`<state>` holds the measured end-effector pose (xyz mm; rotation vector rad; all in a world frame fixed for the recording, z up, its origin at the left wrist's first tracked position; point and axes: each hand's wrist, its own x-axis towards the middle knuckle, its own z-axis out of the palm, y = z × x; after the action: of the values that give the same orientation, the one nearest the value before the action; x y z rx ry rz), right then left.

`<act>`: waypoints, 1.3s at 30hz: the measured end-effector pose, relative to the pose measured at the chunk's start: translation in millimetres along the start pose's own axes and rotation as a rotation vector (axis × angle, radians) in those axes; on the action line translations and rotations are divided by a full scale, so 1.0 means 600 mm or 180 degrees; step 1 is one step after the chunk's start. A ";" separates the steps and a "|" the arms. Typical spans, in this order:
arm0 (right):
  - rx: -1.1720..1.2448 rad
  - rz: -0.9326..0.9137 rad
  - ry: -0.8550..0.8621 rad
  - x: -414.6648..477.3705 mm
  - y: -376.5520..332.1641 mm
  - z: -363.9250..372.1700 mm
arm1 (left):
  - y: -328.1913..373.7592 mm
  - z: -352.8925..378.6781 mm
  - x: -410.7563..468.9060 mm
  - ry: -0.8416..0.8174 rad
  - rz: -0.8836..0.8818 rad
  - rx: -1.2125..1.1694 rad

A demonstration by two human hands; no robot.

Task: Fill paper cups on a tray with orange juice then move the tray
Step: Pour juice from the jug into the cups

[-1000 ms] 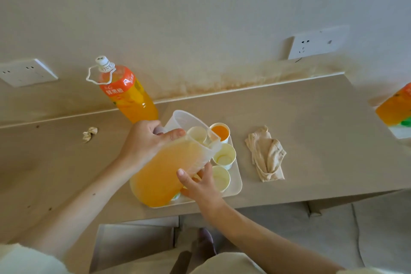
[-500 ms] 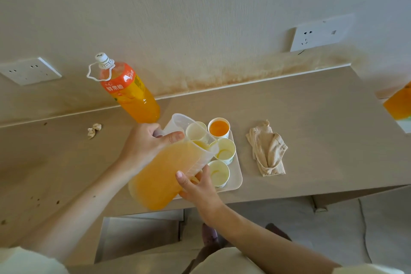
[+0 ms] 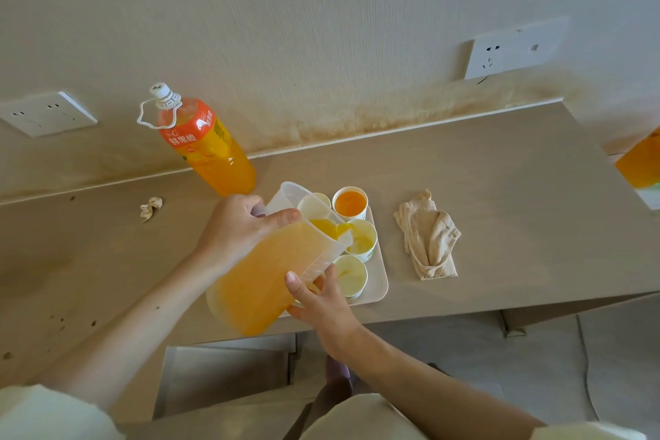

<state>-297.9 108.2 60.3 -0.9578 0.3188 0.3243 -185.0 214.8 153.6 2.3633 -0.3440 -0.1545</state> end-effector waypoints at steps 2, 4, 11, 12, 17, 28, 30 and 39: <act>-0.0010 0.0037 -0.0005 0.000 -0.001 0.000 | 0.000 -0.001 0.000 -0.0006 -0.0006 0.0010; 0.0004 0.0059 0.0013 0.000 -0.001 0.001 | 0.000 -0.001 0.000 -0.0016 -0.0019 0.0000; 0.0031 0.0060 0.0017 -0.001 0.001 0.003 | 0.002 -0.001 -0.003 0.0030 -0.0001 0.0006; 0.0034 0.0072 0.0019 -0.001 0.000 0.004 | 0.002 -0.001 -0.003 0.0024 -0.0003 0.0010; 0.0090 0.0071 0.0011 -0.002 -0.002 0.006 | 0.004 -0.005 -0.002 0.0002 -0.0041 0.0023; 0.0105 0.0073 0.0025 -0.001 -0.007 0.004 | 0.010 -0.003 0.001 -0.0030 -0.0019 0.0015; 0.0131 0.0070 0.0036 0.001 -0.008 0.004 | 0.010 -0.004 0.002 -0.0023 -0.0013 0.0055; 0.0124 0.0031 -0.0010 0.007 -0.008 0.004 | 0.020 -0.003 0.004 -0.0009 -0.0030 0.0076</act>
<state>-292.1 108.4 63.5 -0.9175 0.3260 0.3273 -184.8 206.9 163.1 2.3886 -0.3379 -0.1589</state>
